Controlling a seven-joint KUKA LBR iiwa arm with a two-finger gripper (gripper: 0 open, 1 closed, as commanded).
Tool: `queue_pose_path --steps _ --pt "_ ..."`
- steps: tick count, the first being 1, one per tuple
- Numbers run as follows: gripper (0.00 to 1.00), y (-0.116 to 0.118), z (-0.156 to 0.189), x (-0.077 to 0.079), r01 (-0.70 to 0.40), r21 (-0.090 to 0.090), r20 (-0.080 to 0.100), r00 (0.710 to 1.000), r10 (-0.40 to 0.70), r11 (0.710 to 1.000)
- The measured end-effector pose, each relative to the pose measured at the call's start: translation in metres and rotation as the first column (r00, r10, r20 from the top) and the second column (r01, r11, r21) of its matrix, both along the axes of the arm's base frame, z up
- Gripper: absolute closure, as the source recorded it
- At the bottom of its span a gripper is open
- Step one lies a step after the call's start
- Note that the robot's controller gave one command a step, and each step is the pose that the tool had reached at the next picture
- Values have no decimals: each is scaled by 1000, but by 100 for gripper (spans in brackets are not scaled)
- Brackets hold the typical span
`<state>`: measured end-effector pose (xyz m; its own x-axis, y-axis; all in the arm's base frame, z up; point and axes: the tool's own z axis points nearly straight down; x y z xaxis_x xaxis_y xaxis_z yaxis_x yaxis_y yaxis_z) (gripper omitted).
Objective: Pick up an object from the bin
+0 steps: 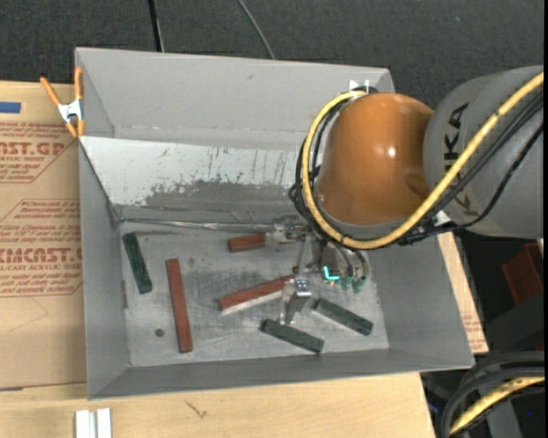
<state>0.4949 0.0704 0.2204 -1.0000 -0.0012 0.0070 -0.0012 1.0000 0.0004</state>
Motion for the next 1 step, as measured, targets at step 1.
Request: queue_pose_path --steps 1 --pt "0 0 4 2 1 1 8 1000 -1 1000"
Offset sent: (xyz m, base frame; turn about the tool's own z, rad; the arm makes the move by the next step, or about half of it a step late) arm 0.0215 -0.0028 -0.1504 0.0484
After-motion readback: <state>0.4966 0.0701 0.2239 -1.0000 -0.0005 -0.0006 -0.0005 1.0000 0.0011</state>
